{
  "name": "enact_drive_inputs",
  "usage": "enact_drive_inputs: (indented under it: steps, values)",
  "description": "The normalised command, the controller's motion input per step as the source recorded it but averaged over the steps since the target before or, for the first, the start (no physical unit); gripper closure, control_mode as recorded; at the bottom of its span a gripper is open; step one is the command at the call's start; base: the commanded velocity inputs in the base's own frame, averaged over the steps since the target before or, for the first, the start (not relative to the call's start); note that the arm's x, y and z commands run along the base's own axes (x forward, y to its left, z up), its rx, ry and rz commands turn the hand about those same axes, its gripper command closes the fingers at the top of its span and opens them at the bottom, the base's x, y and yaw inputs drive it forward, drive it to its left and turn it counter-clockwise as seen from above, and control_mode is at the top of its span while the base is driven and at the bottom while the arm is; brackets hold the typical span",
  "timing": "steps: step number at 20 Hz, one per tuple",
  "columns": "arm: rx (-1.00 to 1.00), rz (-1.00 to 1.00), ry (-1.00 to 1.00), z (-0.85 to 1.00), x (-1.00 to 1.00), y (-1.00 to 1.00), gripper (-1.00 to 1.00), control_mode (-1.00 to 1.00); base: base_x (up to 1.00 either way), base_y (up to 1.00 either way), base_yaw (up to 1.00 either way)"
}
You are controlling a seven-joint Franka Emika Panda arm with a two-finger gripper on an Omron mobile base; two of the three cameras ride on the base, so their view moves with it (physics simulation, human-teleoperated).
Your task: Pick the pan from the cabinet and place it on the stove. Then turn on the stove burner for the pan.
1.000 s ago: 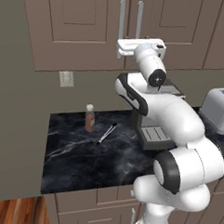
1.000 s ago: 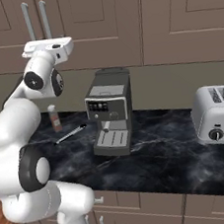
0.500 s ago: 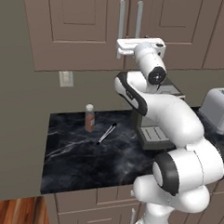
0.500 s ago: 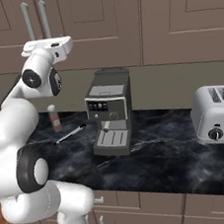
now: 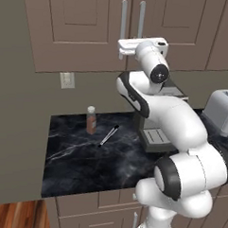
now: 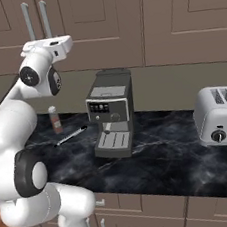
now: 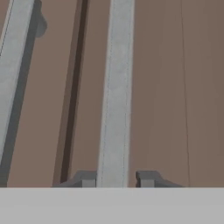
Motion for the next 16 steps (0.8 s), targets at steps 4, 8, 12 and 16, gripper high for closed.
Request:
enact_drive_inputs:
  steps: [4,8,12,16]
  values:
    - [-0.01,0.00,0.06,-0.15,0.18,0.22,1.00,-1.00,0.00,0.00,0.00]
    - [0.00,0.09,0.13,-0.10,-0.10,-0.02,1.00,-1.00,0.00,0.00,0.00]
    - [0.00,0.15,0.09,-0.03,-0.57,-0.18,1.00,-1.00,0.00,0.00,0.00]
    - [0.00,0.17,0.14,0.00,-0.81,-0.35,1.00,-1.00,0.00,0.00,0.00]
